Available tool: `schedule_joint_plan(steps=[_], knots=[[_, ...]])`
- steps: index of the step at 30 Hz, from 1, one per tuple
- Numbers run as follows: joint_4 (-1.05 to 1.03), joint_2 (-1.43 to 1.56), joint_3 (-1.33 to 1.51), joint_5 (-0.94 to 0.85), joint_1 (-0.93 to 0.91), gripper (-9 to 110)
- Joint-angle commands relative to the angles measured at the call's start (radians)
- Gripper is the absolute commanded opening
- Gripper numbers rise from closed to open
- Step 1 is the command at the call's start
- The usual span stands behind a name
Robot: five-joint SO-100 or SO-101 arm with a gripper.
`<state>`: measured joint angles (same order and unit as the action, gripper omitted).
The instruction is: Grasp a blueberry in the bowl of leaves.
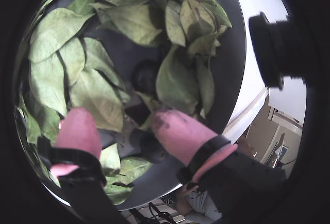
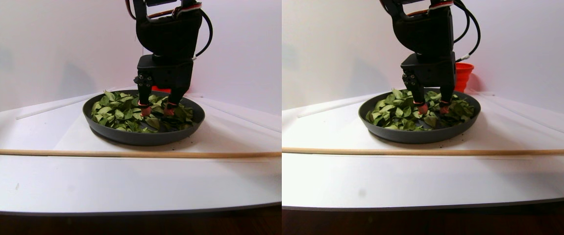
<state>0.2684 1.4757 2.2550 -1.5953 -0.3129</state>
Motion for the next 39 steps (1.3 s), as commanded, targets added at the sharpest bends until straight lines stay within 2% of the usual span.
schedule_joint_plan(steps=[1,28,39], knots=[[0.025,-0.008,-0.044,0.012,-0.032,22],[0.046,-0.091,-0.132,0.044,-0.052,22],[0.041,-0.037,-0.129,0.114,-0.044,23]])
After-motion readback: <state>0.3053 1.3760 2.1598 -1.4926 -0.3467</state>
